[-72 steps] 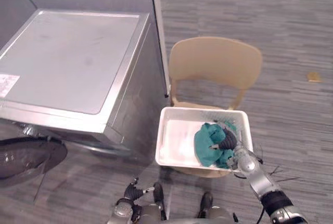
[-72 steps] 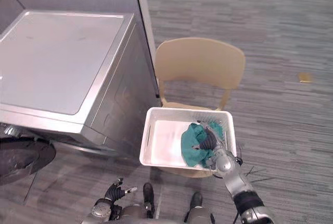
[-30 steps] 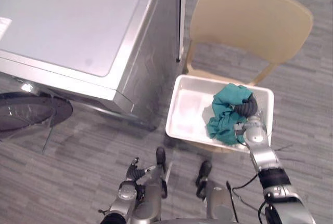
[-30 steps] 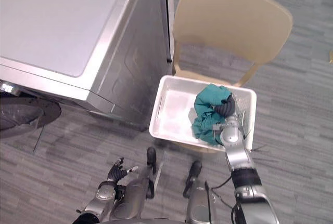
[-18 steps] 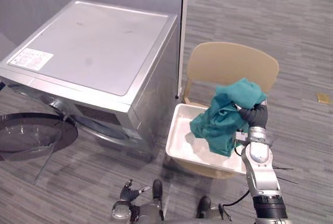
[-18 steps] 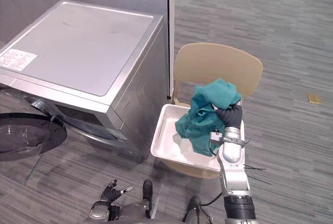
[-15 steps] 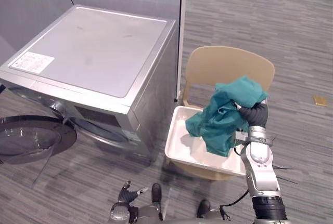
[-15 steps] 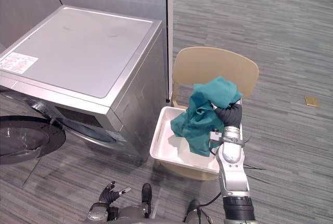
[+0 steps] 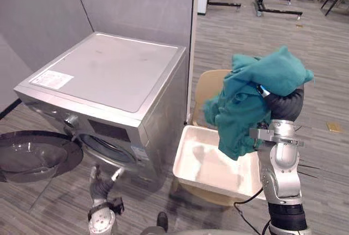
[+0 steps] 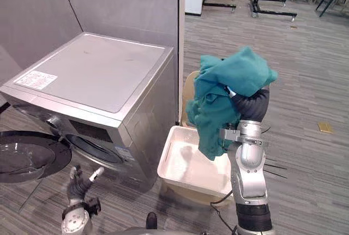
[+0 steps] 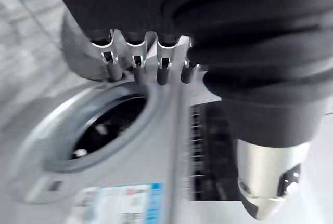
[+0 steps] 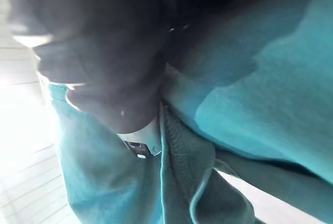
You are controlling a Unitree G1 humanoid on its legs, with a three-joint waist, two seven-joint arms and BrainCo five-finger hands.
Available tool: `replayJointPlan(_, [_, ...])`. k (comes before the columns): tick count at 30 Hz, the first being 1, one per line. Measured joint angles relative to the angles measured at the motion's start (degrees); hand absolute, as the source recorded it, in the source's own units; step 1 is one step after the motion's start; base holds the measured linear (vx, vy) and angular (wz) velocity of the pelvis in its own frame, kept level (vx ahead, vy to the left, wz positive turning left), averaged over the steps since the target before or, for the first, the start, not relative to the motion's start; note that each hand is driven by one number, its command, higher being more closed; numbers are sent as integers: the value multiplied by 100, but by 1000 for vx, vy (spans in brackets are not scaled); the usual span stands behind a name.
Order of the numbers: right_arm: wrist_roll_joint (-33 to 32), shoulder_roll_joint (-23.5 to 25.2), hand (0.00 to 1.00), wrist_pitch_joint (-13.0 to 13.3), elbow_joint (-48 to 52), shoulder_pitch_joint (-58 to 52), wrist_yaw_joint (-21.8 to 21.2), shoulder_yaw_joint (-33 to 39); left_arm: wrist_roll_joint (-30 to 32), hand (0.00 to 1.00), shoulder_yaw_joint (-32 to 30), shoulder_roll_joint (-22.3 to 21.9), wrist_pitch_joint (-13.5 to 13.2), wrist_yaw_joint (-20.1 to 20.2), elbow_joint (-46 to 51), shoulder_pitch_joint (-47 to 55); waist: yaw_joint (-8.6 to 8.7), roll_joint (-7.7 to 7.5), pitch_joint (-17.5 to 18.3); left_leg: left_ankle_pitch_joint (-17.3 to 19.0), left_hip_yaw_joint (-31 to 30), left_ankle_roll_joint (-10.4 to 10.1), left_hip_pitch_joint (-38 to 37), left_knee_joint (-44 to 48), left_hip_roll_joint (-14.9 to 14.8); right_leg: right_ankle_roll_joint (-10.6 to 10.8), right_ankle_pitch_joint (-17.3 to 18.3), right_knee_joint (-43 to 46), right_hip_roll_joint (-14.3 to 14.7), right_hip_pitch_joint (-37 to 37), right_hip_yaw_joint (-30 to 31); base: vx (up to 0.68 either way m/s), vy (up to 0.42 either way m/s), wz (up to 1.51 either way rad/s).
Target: Pick up the laundry basket with both hands and put the clothes into the washing machine.
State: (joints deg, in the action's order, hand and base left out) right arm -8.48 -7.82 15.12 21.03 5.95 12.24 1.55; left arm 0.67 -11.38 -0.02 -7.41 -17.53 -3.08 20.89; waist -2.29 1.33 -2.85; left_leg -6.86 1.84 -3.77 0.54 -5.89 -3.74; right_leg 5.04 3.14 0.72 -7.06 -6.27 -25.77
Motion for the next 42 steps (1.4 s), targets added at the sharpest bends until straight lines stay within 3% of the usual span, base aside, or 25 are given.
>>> replayJointPlan(1, [0, 0, 100, 13, 60, 5, -7, -2, 0, 0, 7, -141, -101, -37, 665, 61, -12, 12, 8, 1, -23, 0, -21, -1, 3, 6, 11, -10, 0, -45, -42, -26, -6, 15])
replayJointPlan(6, [-73, 10, 100, 16, 68, 13, -119, -165, -75, 0, 387, -203, -427, -28, 2089, 275, -23, 75, 62, 5, -61, 8, -5, -1, -1, -13, 38, -24, 14, -67, -107, -12, -14, 8])
replayJointPlan(10, [-120, 23, 100, 15, 67, 22, -335, -439, -113, 0, 1570, 21, -723, 146, 2750, -68, -15, 102, 132, -16, -123, 15, -34, -1, 21, 12, 19, -44, 12, -142, -170, 22, -21, 7])
replayJointPlan(16, [-296, 35, 100, 10, 29, 416, -547, -869, -87, 0, 2884, 370, -760, 580, 2681, -845, 12, 77, 174, -31, -120, 35, -74, 1, 22, -17, 18, -41, 20, -151, -133, 13, -14, -2])
replayJointPlan(27, [-1218, 59, 100, -39, -456, 1127, -824, -1596, 104, 0, 3877, 719, -580, 876, 1581, -2385, 152, 53, 186, -29, 132, 34, -150, -4, 2, -59, -40, -109, 77, -114, 101, -3, -13, -11])
replayJointPlan(28, [-1378, 73, 100, -36, -456, 1187, -885, -1624, 178, 100, 3904, 713, -551, 867, 1521, -2520, 163, 46, 191, -29, 152, 34, -145, -4, -11, -69, -48, -113, 89, -63, 129, -31, -21, -14])
replayJointPlan(38, [-2135, 56, 100, -34, -644, 1325, -1125, -1942, 404, 100, 4040, 745, -417, 607, 1141, -3366, 325, 20, 204, -29, 300, 34, -121, -5, -27, -89, -188, -301, 127, -33, 285, -3, -13, -9])
replayJointPlan(39, [-2156, 56, 0, -37, -646, 1324, -1147, -1955, 403, 100, 4039, 745, -422, 593, 1141, -3377, 326, 14, 208, -29, 304, 34, -121, -5, -27, -89, -188, -302, 127, -31, 291, 0, 0, 0])
replayJointPlan(42, [-2245, 52, 0, -45, -749, 1323, -1246, -1954, 404, 100, 4045, 789, -422, 607, 1141, -3375, 325, 9, 209, -29, 311, 34, -112, -6, -31, -90, -188, -305, 130, -18, 299, 0, 0, 0])
